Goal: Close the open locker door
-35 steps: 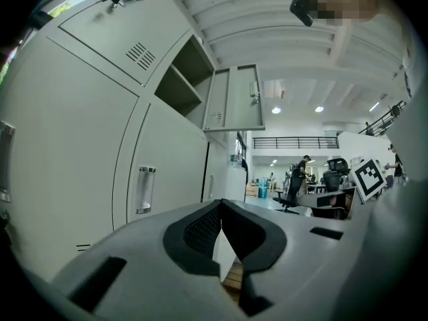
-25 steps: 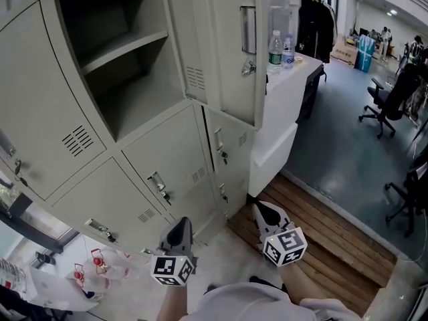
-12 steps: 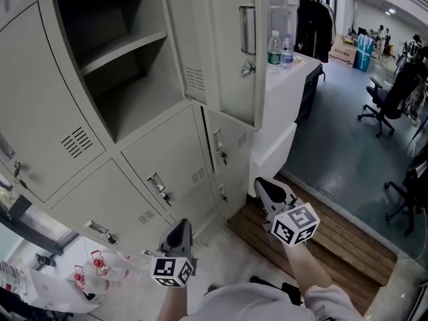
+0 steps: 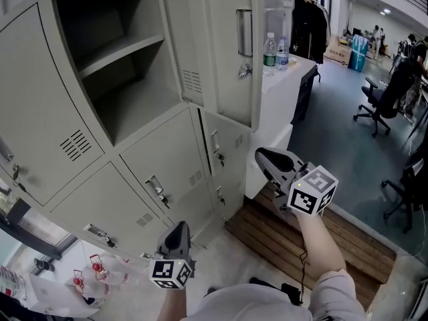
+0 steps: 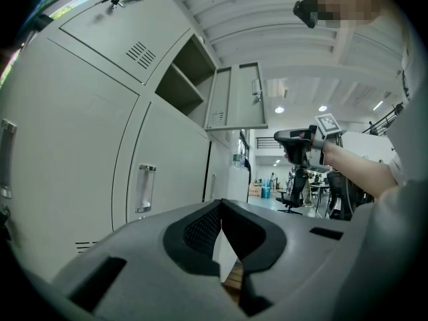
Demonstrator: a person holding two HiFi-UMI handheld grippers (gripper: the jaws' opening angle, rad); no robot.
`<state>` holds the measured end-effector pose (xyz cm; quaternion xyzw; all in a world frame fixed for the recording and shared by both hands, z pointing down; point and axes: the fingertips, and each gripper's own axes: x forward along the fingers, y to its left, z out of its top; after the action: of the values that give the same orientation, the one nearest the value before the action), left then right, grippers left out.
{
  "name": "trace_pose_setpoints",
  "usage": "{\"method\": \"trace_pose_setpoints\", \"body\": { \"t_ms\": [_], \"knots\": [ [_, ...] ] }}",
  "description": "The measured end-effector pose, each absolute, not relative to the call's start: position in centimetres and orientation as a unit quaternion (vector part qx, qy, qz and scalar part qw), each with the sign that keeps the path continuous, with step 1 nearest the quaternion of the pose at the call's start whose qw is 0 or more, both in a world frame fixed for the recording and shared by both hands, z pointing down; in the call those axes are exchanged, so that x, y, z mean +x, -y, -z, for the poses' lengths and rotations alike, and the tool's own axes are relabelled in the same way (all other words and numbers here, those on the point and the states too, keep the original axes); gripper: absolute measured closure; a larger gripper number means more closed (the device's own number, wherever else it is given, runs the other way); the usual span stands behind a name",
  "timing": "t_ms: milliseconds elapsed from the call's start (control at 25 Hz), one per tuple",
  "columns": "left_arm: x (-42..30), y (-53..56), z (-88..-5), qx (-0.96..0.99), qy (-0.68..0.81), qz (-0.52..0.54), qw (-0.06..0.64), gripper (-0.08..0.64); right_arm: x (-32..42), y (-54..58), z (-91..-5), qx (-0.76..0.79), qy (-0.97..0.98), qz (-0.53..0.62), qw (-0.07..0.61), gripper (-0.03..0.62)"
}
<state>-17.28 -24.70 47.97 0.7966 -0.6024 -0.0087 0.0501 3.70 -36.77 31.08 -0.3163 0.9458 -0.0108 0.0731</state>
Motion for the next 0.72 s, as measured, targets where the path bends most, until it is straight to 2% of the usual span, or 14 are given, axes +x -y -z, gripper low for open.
{"method": "trace_pose_setpoints", "body": {
  "t_ms": [160,240,360,720],
  "knots": [
    [-17.3,24.9,-48.3,0.798,0.599,0.009,0.061,0.552,3.0,36.9,-29.5,-0.301,-0.952,-0.012,0.062,0.574],
    [-17.2,24.9,-48.7,0.799,0.597,0.009,0.068,0.552,2.7,37.0,-28.9,-0.295,-0.953,-0.016,0.060,0.473],
    [-16.9,24.9,-49.0,0.801,0.595,0.009,0.073,0.552,2.7,37.4,-28.0,-0.297,-0.952,-0.016,0.068,0.437],
    [-17.6,25.1,-49.1,0.796,0.601,0.009,0.075,0.552,3.9,39.6,-27.1,-0.328,-0.942,-0.014,0.075,0.413]
  ]
}}
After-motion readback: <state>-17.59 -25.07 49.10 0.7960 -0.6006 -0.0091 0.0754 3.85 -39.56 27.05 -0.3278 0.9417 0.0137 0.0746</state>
